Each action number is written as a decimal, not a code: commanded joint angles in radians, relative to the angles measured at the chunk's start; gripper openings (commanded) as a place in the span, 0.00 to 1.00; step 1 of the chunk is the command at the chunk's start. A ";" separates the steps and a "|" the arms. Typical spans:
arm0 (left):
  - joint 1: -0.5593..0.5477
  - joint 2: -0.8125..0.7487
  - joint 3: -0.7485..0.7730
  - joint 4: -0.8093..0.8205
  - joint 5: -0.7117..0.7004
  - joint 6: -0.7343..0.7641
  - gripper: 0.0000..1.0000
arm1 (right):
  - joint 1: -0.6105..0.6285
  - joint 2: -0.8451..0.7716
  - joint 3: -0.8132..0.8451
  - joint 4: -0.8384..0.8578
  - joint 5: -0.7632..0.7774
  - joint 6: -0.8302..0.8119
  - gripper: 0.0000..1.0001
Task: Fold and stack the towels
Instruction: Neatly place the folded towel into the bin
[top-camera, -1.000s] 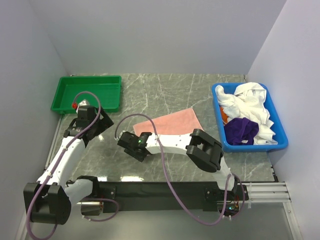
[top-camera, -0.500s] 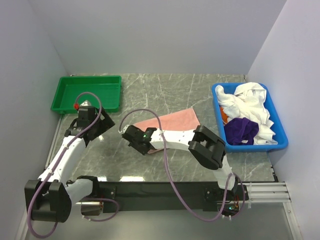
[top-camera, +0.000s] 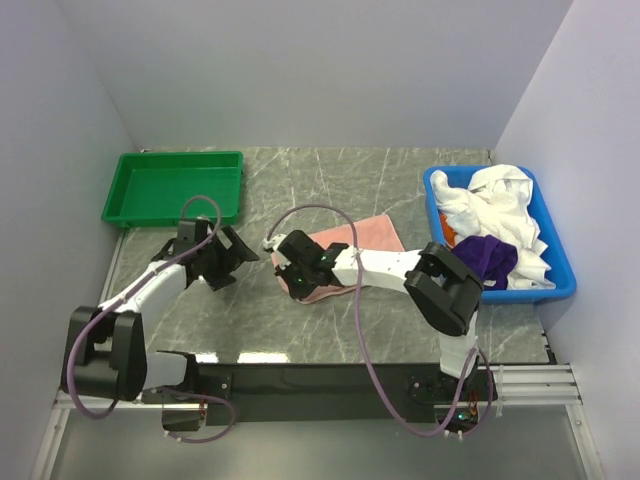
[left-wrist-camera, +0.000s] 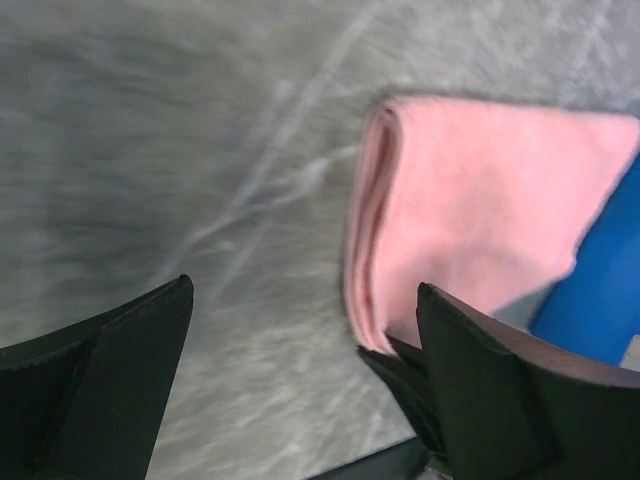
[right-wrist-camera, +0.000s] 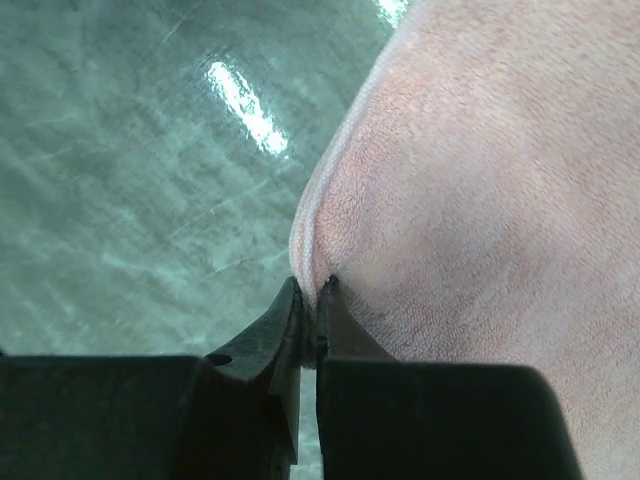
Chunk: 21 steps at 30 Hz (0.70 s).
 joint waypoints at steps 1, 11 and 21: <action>-0.047 0.041 0.001 0.169 0.109 -0.104 0.99 | -0.026 -0.084 -0.033 0.094 -0.096 0.044 0.00; -0.188 0.218 0.004 0.330 0.106 -0.232 0.99 | -0.074 -0.154 -0.141 0.281 -0.180 0.154 0.00; -0.260 0.318 -0.025 0.439 0.060 -0.318 0.99 | -0.083 -0.165 -0.188 0.373 -0.204 0.213 0.00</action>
